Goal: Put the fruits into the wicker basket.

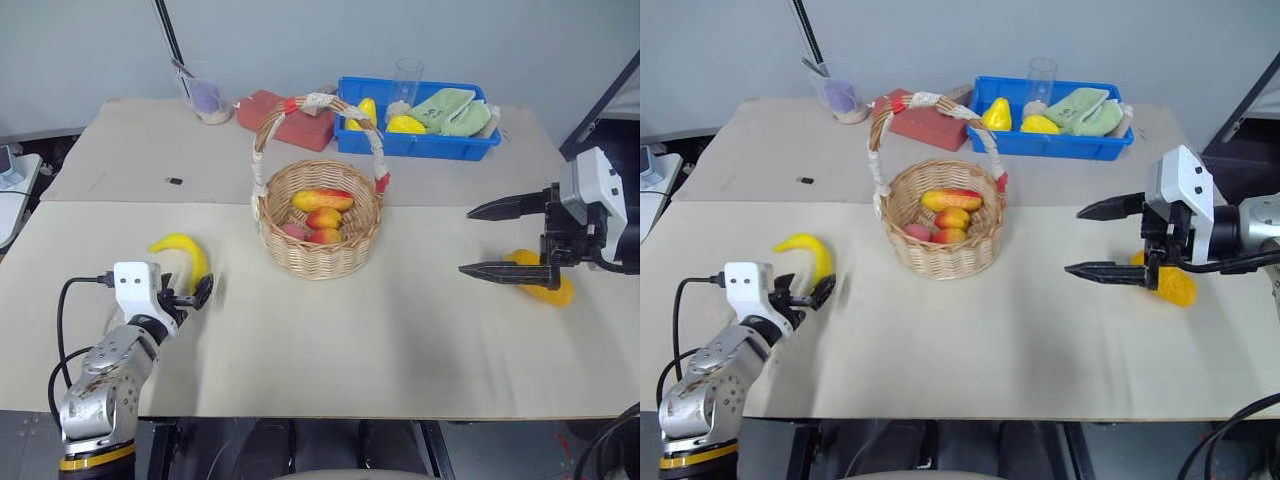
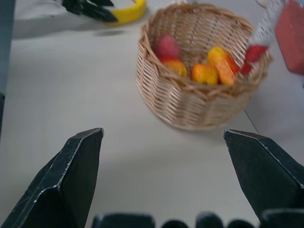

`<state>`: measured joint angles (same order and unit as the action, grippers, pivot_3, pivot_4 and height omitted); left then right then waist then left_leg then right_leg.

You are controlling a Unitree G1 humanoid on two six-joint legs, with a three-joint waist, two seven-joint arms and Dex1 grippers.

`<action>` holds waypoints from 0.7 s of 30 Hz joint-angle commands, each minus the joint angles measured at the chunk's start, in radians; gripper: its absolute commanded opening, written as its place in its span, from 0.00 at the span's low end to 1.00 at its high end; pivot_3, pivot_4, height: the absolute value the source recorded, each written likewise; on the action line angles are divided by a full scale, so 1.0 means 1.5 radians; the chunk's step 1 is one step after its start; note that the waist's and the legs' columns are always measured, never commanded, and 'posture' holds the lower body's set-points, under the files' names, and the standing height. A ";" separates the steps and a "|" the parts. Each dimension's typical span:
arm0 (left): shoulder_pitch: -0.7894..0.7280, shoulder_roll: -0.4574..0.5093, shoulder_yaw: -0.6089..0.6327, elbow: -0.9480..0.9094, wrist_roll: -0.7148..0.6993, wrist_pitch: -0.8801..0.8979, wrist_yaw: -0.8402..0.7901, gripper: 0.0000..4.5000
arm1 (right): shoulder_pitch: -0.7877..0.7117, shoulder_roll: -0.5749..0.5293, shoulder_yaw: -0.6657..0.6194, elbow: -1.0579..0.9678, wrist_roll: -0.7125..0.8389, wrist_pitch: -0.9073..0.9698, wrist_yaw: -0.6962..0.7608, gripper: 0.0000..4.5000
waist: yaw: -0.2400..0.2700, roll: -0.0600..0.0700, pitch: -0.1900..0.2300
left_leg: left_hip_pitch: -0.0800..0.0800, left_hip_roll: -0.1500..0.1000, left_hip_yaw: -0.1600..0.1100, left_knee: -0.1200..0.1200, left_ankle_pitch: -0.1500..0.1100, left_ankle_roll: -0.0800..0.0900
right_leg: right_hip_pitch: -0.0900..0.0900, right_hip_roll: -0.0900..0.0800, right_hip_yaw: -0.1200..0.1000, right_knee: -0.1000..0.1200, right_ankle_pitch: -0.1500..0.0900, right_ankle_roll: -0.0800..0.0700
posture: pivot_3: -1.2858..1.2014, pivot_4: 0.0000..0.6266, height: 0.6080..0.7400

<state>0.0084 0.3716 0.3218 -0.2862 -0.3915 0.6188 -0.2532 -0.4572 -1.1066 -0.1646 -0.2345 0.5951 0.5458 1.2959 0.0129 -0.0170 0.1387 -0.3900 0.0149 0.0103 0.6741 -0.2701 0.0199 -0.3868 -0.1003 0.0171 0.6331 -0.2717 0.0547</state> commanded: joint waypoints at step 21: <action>0.157 0.114 -0.025 -0.173 0.109 -0.322 -0.168 0.04 | -0.030 0.041 -0.002 -0.056 0.029 0.023 -0.035 1.00 | -0.002 0.000 0.000 | -0.001 0.001 -0.001 0.000 0.000 0.000 | -0.001 -0.003 0.000 -0.001 0.000 0.000 | 0.52 0.24 1.00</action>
<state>0.2237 0.5141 0.2470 -0.4435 -0.2401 0.2318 -0.4407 -0.4966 -1.0405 -0.1335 -0.2965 0.6149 0.5745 1.2533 0.0097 -0.0172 0.1388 -0.3910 0.0160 0.0096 0.6722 -0.2704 0.0198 -0.3881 -0.1068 0.0171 0.6312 -0.2717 0.0545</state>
